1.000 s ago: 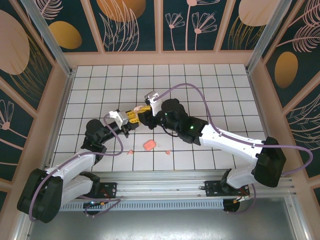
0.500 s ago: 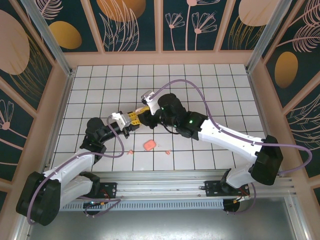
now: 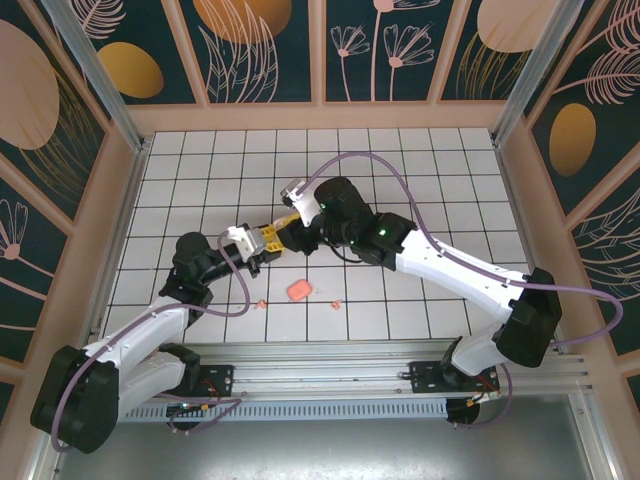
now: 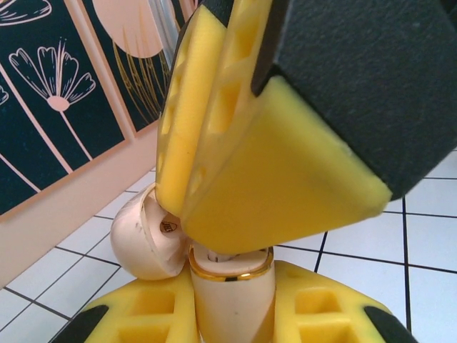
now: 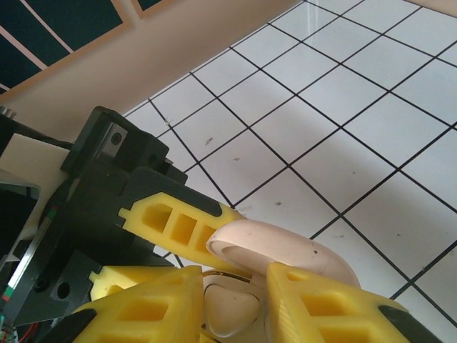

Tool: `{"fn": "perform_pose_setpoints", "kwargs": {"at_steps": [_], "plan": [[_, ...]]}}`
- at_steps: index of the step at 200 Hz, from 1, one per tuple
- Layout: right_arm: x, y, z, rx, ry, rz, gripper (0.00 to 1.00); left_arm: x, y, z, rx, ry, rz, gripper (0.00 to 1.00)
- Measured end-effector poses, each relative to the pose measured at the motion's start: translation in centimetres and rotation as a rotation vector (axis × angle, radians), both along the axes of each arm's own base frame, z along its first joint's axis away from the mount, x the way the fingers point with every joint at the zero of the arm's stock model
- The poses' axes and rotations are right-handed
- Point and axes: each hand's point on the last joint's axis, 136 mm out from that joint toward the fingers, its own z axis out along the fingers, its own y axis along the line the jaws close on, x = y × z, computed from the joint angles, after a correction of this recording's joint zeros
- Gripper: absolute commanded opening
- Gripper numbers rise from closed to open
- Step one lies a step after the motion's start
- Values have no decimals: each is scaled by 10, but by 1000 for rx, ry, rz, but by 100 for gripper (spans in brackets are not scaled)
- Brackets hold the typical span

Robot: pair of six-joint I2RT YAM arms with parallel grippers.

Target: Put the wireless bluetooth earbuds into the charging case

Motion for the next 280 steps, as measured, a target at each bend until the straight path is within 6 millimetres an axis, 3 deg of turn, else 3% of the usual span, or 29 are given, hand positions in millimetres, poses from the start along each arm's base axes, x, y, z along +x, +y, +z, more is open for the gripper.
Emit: {"fn": "perform_pose_setpoints", "kwargs": {"at_steps": [90, 150, 175, 212, 252, 280], "plan": [[0, -4, 11, 83, 93, 24, 37, -1, -2, 7, -71, 32, -15, 11], [-2, -31, 50, 239, 73, 37, 46, -8, -6, 14, -89, 12, -58, 11], [9, -46, 65, 304, 85, 43, 52, -11, -8, 14, -89, 15, -74, 11], [16, -37, 60, 299, 152, 115, 59, -12, -9, 15, -90, 13, -83, 12], [15, -20, 31, 260, 271, 187, 61, -14, -9, 16, -93, 17, -94, 12], [11, -16, 23, 249, 319, 222, 61, -14, -9, 16, -94, 21, -94, 12]]}}
